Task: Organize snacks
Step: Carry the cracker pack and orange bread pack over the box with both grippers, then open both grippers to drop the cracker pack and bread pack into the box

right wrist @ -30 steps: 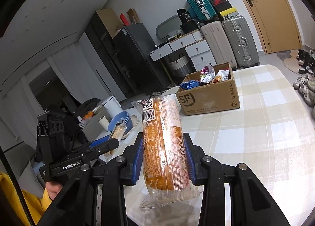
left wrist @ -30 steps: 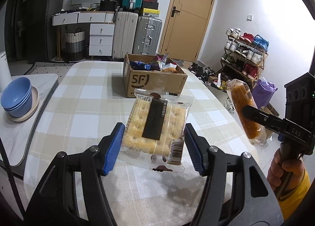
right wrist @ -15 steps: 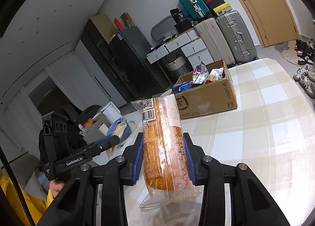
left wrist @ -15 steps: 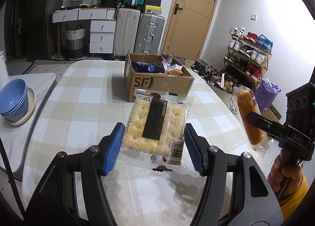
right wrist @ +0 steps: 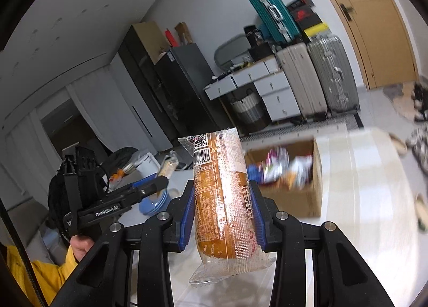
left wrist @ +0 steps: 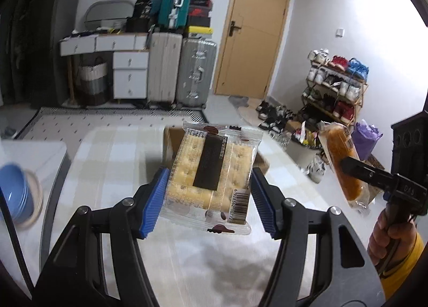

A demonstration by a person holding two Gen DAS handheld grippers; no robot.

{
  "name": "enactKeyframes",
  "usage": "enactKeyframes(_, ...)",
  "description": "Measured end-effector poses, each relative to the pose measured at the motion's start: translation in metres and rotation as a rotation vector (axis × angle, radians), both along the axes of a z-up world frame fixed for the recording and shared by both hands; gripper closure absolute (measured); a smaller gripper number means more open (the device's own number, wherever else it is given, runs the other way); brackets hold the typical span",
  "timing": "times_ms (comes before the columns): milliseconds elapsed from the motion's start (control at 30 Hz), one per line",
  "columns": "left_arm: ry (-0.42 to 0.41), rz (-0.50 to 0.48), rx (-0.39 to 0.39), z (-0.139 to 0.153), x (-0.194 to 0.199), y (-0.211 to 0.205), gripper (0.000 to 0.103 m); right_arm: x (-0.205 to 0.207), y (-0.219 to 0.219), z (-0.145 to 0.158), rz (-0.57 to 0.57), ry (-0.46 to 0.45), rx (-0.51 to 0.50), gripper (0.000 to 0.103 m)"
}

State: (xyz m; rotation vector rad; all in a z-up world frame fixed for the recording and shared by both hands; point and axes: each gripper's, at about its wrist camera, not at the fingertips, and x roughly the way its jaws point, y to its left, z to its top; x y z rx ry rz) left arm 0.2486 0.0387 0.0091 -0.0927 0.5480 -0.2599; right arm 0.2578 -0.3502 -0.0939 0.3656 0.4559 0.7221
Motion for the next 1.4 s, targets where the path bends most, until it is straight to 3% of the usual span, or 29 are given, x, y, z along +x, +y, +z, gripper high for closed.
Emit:
enactKeyframes(133,-0.022,0.031,0.045,0.025,0.041,-0.003,0.044,0.047,-0.006,0.03,-0.011,0.001,0.032,0.065)
enactKeyframes(267,-0.008,0.013,0.022,0.052,0.081,-0.004,0.044,0.098,-0.008,0.048,-0.028,0.046,0.044,0.065)
enactKeyframes(333,-0.021,0.01,0.062,0.063,0.099,-0.011,0.044,0.126,-0.007,0.053,-0.059,0.068,0.014,0.065)
enactKeyframes(467,0.055,-0.012,0.065,0.065,0.149,-0.021,0.044,0.19,0.009,0.043,-0.072,0.175,-0.102,0.065)
enactKeyframes(633,0.175,0.0,0.079,0.047,0.219,-0.03,0.044,0.24,0.032,0.005,-0.078,0.301,-0.266,0.065)
enactKeyframes(833,0.263,-0.041,0.156,0.01,0.257,-0.056,0.044,0.258,0.059,-0.041,-0.05,0.39,-0.385,0.065)
enactKeyframes(1100,0.36,-0.073,0.193,-0.045,0.285,-0.073,0.044,0.265,0.07,-0.069,-0.083,0.452,-0.452,0.065)
enactKeyframes(1233,0.426,-0.043,0.206,-0.064,0.298,-0.073,0.044,0.268,0.082,-0.079,-0.063,0.48,-0.456,0.065)
enactKeyframes(1400,0.449,-0.031,0.222,-0.081,0.308,-0.063,0.044,0.267,0.092,-0.081,-0.04,0.479,-0.452,0.065)
